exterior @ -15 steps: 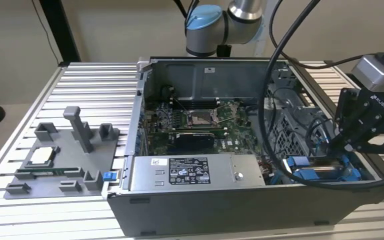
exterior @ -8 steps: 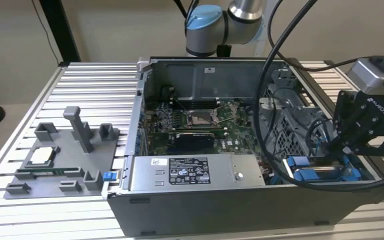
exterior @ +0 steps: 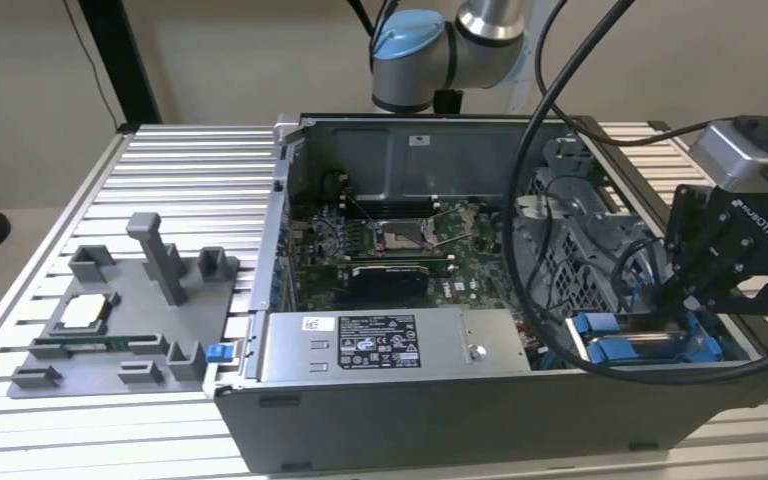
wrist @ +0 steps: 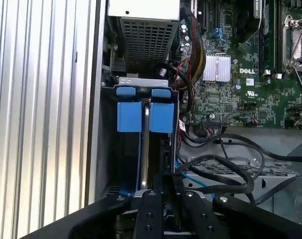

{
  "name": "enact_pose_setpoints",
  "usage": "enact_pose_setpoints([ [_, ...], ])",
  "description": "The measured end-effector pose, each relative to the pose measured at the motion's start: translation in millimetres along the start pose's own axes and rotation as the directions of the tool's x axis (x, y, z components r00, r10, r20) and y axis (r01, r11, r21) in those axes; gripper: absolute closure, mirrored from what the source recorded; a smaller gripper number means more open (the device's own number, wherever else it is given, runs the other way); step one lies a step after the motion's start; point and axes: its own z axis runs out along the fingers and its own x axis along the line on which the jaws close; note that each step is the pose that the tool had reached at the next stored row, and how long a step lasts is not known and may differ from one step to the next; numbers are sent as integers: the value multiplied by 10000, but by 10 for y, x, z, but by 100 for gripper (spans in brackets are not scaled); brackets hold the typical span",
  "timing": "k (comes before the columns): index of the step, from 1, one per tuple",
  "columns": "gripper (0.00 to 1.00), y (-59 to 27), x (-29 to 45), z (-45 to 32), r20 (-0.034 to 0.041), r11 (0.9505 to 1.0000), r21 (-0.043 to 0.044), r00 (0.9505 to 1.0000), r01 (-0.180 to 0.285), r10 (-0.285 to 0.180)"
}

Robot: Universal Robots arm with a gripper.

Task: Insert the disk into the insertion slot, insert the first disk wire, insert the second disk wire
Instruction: 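Insert the first disk wire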

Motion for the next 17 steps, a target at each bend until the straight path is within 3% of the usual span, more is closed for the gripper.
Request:
enact_pose_setpoints([
  [17, 100, -1, 1, 34, 49, 9992, 26, 9992, -405, 405],
])
